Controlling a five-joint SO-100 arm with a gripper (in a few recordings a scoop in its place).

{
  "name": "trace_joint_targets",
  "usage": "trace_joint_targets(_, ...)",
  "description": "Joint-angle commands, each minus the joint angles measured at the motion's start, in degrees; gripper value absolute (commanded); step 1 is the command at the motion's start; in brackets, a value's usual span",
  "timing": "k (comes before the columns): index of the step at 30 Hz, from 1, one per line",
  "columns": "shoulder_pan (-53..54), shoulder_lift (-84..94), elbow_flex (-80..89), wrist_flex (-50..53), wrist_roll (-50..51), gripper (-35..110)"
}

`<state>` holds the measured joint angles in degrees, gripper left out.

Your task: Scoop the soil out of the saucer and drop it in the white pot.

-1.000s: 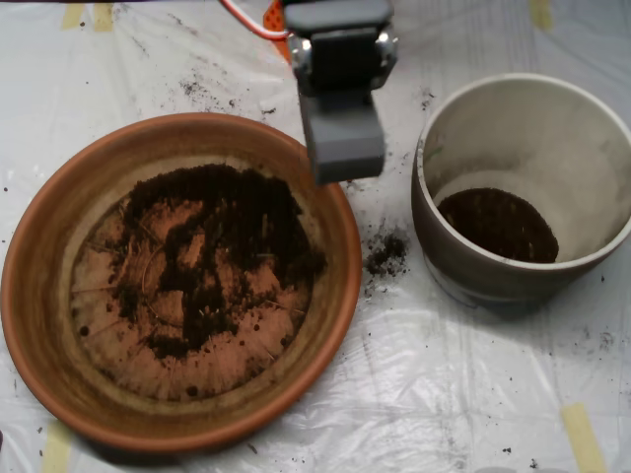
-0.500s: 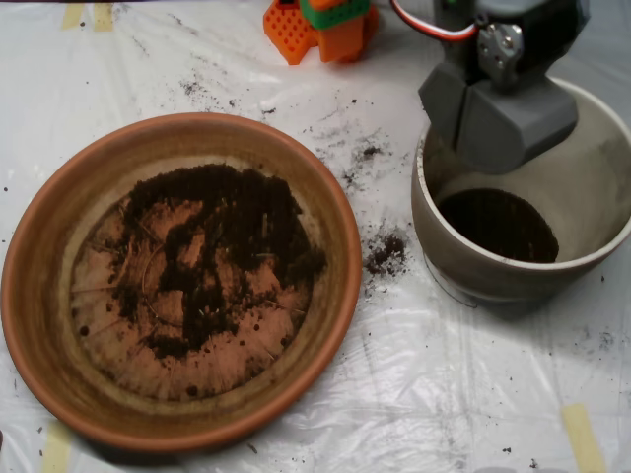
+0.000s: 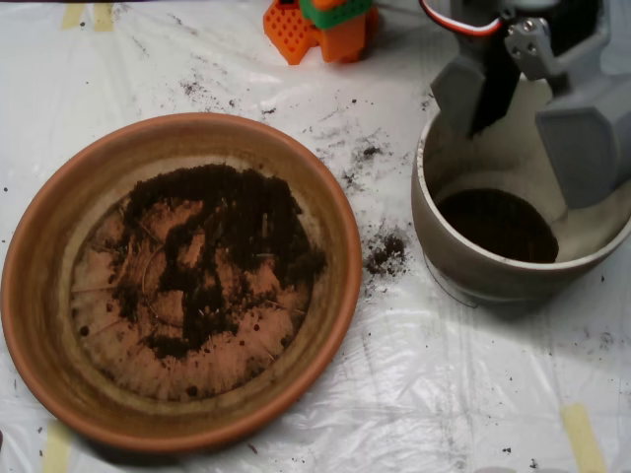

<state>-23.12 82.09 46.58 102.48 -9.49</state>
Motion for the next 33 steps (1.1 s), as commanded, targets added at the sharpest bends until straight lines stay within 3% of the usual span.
trace_joint_targets(1,1.7,10.5,3.3,-1.7,0.3,35)
trace_joint_targets(12,26.2,18.4,26.8,-13.4,-0.9,37)
trace_joint_targets(17,33.8,18.2,38.6,-19.9,-6.4,37)
trace_joint_targets(27,42.5,12.8,55.5,-31.6,-21.7,36)
trace_joint_targets(33,42.3,7.2,57.1,-32.1,-30.1,36)
